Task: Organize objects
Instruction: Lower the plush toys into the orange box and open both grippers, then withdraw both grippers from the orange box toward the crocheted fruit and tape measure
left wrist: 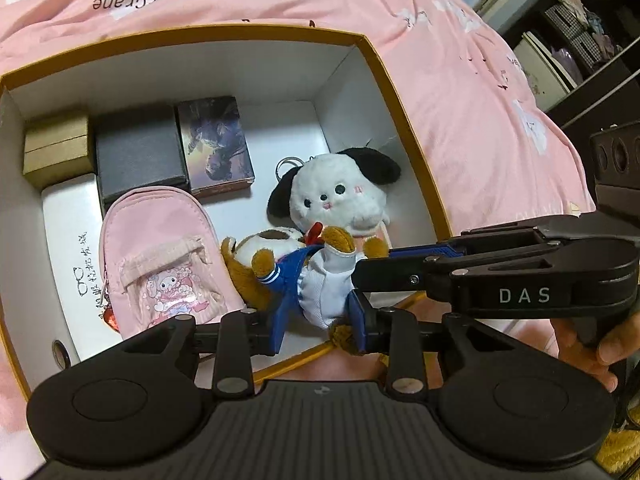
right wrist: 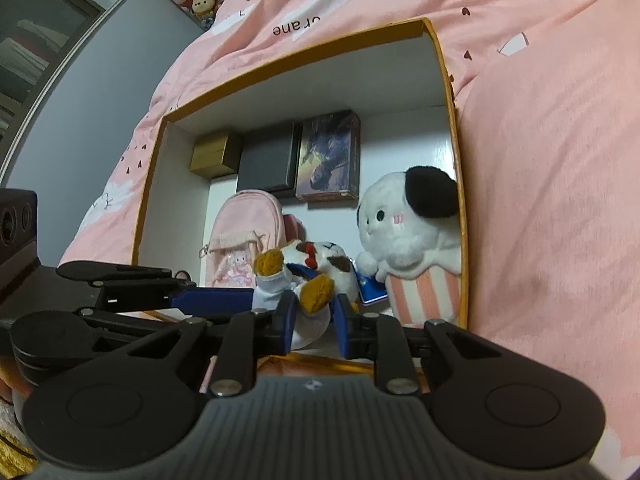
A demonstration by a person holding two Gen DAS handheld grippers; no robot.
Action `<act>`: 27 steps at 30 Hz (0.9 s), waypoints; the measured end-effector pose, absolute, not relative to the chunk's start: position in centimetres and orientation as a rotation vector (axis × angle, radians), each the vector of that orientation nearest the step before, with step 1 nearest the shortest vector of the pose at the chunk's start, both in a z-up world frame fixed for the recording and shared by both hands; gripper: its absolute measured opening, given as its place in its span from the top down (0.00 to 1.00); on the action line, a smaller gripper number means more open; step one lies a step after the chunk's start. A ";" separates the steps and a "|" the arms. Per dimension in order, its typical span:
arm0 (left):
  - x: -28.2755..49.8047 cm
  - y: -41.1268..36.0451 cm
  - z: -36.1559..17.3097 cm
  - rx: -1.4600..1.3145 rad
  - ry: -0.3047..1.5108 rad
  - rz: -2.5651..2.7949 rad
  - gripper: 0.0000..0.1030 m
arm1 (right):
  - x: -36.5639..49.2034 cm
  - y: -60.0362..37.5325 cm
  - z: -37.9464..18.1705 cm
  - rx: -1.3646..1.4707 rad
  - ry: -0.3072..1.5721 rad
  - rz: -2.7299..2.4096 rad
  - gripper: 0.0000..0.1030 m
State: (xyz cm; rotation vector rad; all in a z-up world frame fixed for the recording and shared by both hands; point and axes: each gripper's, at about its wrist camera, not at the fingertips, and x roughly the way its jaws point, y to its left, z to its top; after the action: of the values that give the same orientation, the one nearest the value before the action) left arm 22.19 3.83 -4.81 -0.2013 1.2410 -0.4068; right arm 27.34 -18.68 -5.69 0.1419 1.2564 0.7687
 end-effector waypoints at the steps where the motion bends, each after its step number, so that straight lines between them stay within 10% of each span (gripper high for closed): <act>1: 22.2 4.0 -4.8 -0.207 1.232 -0.419 0.63 | 27.4 -18.6 -5.7 0.140 1.258 0.769 0.77; 7: 22.8 8.8 -5.3 -0.504 1.238 -0.337 0.40 | 27.5 -18.6 -5.4 0.129 1.249 0.775 0.77; 19: 25.0 8.0 -9.1 -0.751 1.335 -0.084 0.41 | 26.9 -18.6 -5.5 0.056 1.245 0.773 0.77; 27: 24.5 5.3 -6.3 -0.530 1.242 -0.136 0.77 | 26.6 -18.8 -5.4 0.055 1.245 0.802 0.79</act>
State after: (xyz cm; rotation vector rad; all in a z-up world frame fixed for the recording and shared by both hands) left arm 24.50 5.30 -6.25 -0.5304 1.2417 -0.1365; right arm 26.60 -18.81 -5.44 0.0548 1.2450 0.8016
